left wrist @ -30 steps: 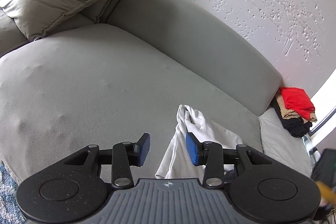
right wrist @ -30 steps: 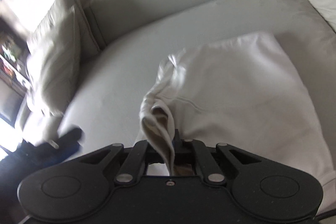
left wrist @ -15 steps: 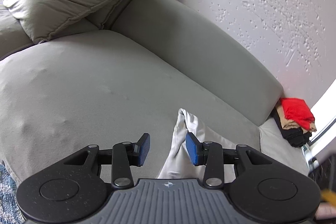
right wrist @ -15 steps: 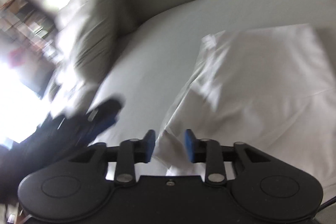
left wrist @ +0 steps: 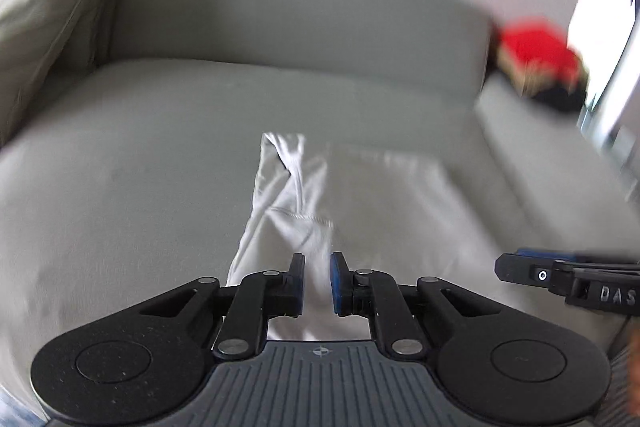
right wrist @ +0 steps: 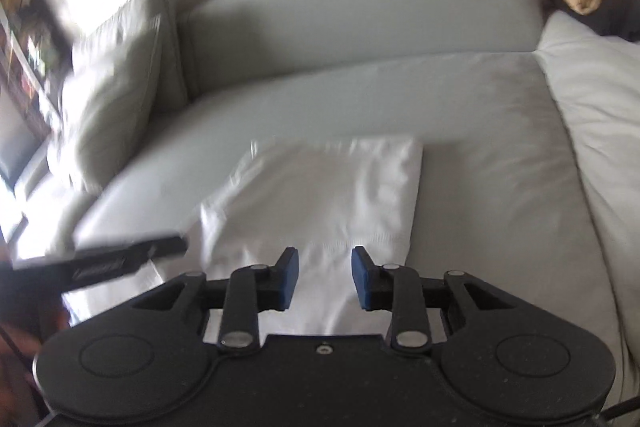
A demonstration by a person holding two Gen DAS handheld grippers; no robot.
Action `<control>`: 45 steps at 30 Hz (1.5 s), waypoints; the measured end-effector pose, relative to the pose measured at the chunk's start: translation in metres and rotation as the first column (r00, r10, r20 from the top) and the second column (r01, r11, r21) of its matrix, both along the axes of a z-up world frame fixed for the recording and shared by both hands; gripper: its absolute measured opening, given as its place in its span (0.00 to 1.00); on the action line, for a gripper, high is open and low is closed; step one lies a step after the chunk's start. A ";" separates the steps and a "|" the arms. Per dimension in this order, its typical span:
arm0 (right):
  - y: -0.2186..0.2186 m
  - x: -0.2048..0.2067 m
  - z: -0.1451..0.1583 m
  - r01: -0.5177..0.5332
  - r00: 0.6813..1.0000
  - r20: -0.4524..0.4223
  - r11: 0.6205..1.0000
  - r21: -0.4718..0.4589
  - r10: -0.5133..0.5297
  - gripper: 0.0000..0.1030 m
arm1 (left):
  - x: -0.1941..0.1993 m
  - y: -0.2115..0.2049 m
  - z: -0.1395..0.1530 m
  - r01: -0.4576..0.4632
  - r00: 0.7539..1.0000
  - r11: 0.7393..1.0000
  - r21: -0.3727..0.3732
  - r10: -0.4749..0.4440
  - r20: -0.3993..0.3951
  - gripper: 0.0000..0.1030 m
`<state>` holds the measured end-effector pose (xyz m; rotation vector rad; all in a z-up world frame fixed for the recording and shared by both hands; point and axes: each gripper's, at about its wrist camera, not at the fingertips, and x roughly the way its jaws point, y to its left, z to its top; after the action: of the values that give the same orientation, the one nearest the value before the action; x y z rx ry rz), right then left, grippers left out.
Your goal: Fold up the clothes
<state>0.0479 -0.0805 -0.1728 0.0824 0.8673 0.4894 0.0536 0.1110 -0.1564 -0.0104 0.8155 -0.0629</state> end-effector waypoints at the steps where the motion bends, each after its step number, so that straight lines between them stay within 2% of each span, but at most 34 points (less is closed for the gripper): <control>1: 0.006 -0.002 -0.008 -0.024 1.000 -0.005 0.999 -0.047 0.024 0.29 | 0.007 -0.006 -0.009 -0.019 0.998 0.998 0.065 0.023 -0.051 0.17; 2: 0.009 -0.007 -0.014 -0.047 0.999 0.006 0.995 -0.091 0.048 0.28 | 0.011 -0.007 -0.018 -0.041 0.994 0.994 0.103 0.051 -0.099 0.17; 5: 0.005 -0.035 -0.016 -0.112 0.991 0.056 0.975 -0.190 0.125 0.28 | 0.000 -0.004 -0.015 -0.062 0.991 0.990 0.126 0.076 -0.111 0.17; 9: -0.027 -0.061 -0.004 -0.153 0.985 0.045 0.970 -0.192 0.164 0.29 | -0.027 0.009 -0.006 -0.085 0.991 0.993 0.084 0.093 -0.097 0.17; 11: -0.041 -0.062 0.002 -0.160 0.986 0.007 0.974 -0.162 0.164 0.28 | -0.032 0.014 0.002 -0.081 0.994 0.996 0.044 0.084 -0.069 0.17; 14: -0.056 -0.049 0.017 -0.150 0.987 0.032 0.983 -0.107 0.155 0.29 | -0.015 0.009 0.010 -0.042 0.999 0.999 0.011 0.042 -0.030 0.17; 18: -0.064 -0.001 0.032 -0.107 0.994 0.033 0.993 0.041 0.106 0.29 | 0.007 0.002 0.021 0.012 1.000 0.999 -0.029 -0.012 0.024 0.17; 19: -0.063 0.014 0.032 -0.103 0.995 0.023 0.992 0.075 0.102 0.29 | 0.013 0.001 0.024 0.026 0.999 0.999 -0.039 -0.025 0.038 0.17; 22: -0.056 0.058 0.023 -0.098 0.995 -0.019 0.982 0.161 0.102 0.19 | 0.030 -0.004 0.032 0.069 0.995 0.995 -0.067 -0.063 0.080 0.13; 24: -0.055 0.080 0.010 -0.069 0.996 -0.047 0.969 0.236 0.082 0.19 | 0.042 -0.006 0.031 0.087 0.993 0.990 -0.110 -0.077 0.090 0.12; 27: -0.059 0.095 -0.018 -0.004 0.990 -0.130 0.928 0.371 0.056 0.19 | 0.061 -0.006 0.009 0.077 0.997 0.966 -0.246 -0.067 0.049 0.07; 29: -0.060 0.102 -0.038 0.049 0.975 -0.217 0.897 0.440 0.053 0.19 | 0.073 -0.007 -0.005 0.036 0.999 0.960 -0.279 -0.044 -0.023 0.06; 30: -0.059 0.106 -0.045 0.057 0.966 -0.250 0.890 0.453 0.065 0.19 | 0.079 -0.007 -0.010 0.015 0.998 0.963 -0.269 -0.033 -0.062 0.06; 32: -0.052 0.114 -0.057 0.053 0.949 -0.302 0.901 0.430 0.088 0.19 | 0.085 -0.003 -0.022 -0.066 0.988 0.978 -0.199 0.036 -0.149 0.06; 33: -0.052 0.117 -0.063 0.070 0.941 -0.332 0.917 0.394 0.071 0.16 | 0.085 0.006 -0.027 -0.117 0.980 0.970 -0.215 0.077 -0.185 0.11; 34: -0.056 0.120 -0.069 0.100 0.931 -0.361 0.919 0.381 0.048 0.00 | 0.083 0.016 -0.030 -0.165 0.970 0.952 -0.259 0.109 -0.215 0.11; 36: -0.071 0.122 -0.073 0.178 0.914 -0.406 0.906 0.383 -0.008 0.00 | 0.073 0.025 -0.028 -0.204 0.963 0.945 -0.256 0.147 -0.224 0.11; 38: -0.085 0.119 -0.066 0.225 0.914 -0.400 0.910 0.348 -0.073 0.00 | 0.062 0.032 -0.023 -0.232 0.958 0.943 -0.236 0.180 -0.223 0.11; 40: -0.094 0.114 -0.055 0.251 0.926 -0.346 0.933 0.259 -0.153 0.07 | 0.047 0.035 -0.010 -0.238 0.966 0.955 -0.176 0.215 -0.142 0.07; 41: -0.098 0.112 -0.051 0.260 0.931 -0.320 0.936 0.237 -0.177 0.09 | 0.040 0.038 -0.002 -0.230 0.972 0.958 -0.174 0.219 -0.081 0.06; 43: -0.105 0.113 -0.044 0.275 0.937 -0.290 0.925 0.262 -0.197 0.10 | 0.035 0.040 0.013 -0.190 0.979 0.963 -0.192 0.200 0.039 0.06; 45: -0.105 0.118 -0.038 0.276 0.947 -0.252 0.909 0.311 -0.201 0.11 | 0.041 0.039 0.022 -0.142 0.978 0.969 -0.200 0.169 0.125 0.06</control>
<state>0.1660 -0.1858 -0.2111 0.5673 0.9604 0.3991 0.0942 0.1502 -0.1344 -0.2482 0.6620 0.0072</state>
